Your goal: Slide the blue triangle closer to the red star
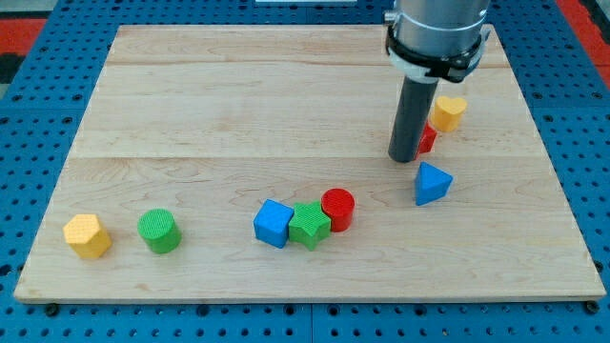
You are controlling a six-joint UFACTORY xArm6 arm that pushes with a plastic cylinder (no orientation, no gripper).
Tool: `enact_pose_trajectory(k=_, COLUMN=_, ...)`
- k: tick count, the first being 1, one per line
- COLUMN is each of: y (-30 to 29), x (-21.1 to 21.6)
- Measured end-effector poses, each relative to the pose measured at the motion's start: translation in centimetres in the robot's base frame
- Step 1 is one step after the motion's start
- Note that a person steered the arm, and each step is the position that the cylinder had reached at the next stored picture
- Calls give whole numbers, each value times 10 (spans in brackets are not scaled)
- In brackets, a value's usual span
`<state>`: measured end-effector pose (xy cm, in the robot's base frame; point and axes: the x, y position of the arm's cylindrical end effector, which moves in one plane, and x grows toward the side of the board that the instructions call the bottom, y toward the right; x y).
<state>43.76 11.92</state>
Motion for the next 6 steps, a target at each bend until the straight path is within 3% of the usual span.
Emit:
enact_pose_trajectory(k=1, y=10, x=-1)
enact_pose_trajectory(k=2, y=77, x=29)
enact_pose_trajectory(k=3, y=57, x=92)
enact_pose_trajectory(k=4, y=22, x=79)
enact_pose_trajectory(k=6, y=6, x=4)
